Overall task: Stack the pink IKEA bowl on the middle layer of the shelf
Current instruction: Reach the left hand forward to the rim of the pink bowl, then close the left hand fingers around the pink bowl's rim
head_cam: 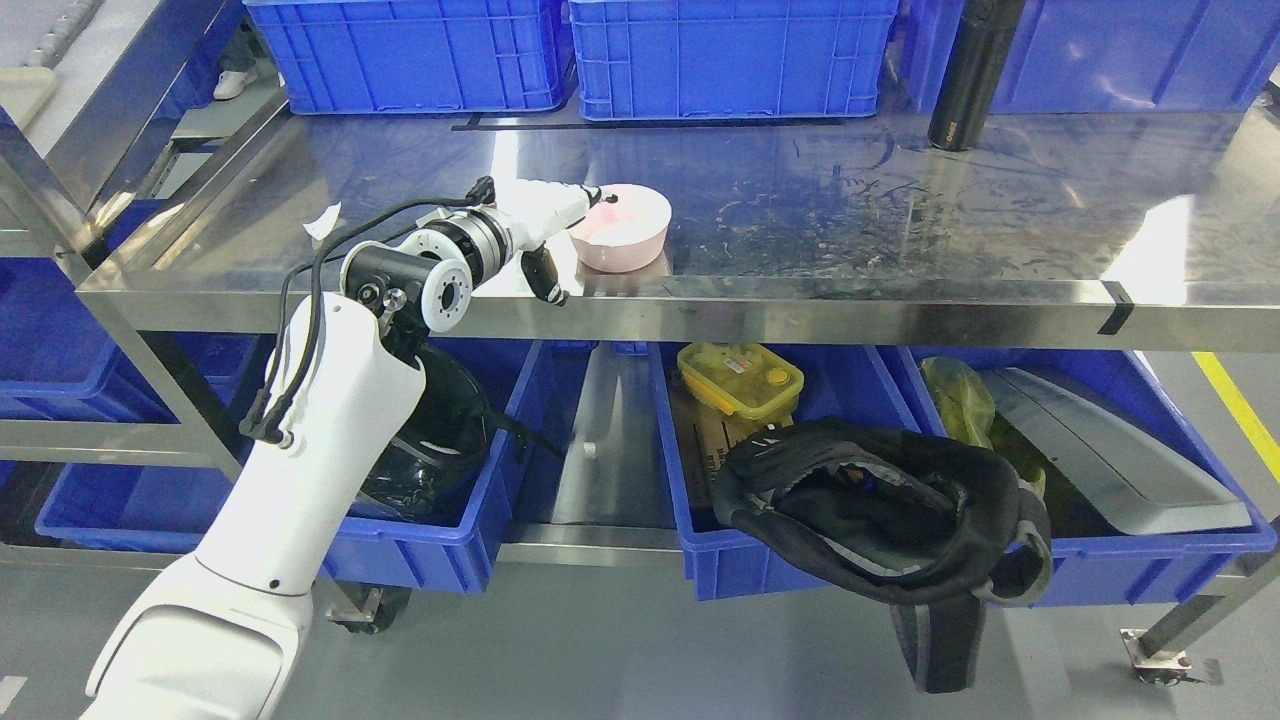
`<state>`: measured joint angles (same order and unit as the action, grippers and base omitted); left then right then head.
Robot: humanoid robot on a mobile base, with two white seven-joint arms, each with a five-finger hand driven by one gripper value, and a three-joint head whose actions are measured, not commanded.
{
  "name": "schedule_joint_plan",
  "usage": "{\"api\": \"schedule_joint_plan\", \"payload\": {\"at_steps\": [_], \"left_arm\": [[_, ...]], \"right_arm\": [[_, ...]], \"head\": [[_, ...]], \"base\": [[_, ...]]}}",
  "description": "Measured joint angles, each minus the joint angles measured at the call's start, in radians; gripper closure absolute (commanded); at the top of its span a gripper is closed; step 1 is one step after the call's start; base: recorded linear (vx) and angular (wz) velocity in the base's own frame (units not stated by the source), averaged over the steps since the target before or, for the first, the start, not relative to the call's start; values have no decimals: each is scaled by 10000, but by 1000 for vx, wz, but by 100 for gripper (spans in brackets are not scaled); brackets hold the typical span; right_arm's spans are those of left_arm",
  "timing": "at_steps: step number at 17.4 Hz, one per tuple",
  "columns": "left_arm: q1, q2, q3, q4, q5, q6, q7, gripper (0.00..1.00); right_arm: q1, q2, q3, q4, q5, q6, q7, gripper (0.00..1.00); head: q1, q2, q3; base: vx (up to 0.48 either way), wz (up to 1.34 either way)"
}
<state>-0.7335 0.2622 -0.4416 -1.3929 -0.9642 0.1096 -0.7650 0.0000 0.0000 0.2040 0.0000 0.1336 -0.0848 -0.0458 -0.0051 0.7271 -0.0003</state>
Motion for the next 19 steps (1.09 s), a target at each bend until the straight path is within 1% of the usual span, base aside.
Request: {"api": "schedule_joint_plan", "payload": {"at_steps": [5, 7, 9, 14, 19], "left_arm": [[-552, -292, -27, 672, -93, 91, -21, 3], [-747, -407, -17, 848, -132, 196, 311, 4], [-865, -550, -20, 992, -133, 227, 225, 4], [-970, -849, -95, 1328, -147, 117, 112, 6], [-1082, -985, -125, 1727, -208, 113, 104, 9]], "right_arm": [[0, 0, 0, 0, 0, 0, 0, 0], [0, 0, 0, 0, -1, 0, 2, 0], [-1, 0, 0, 0, -1, 0, 3, 0], [0, 0, 0, 0, -2, 0, 4, 0], [0, 0, 0, 0, -2, 0, 4, 0]], "head": [[0, 0, 0], [0, 0, 0], [0, 0, 0], [0, 0, 0], [0, 0, 0]], "base": [[-18, 22], [-28, -3], [1, -58], [8, 12], [0, 0]]}}
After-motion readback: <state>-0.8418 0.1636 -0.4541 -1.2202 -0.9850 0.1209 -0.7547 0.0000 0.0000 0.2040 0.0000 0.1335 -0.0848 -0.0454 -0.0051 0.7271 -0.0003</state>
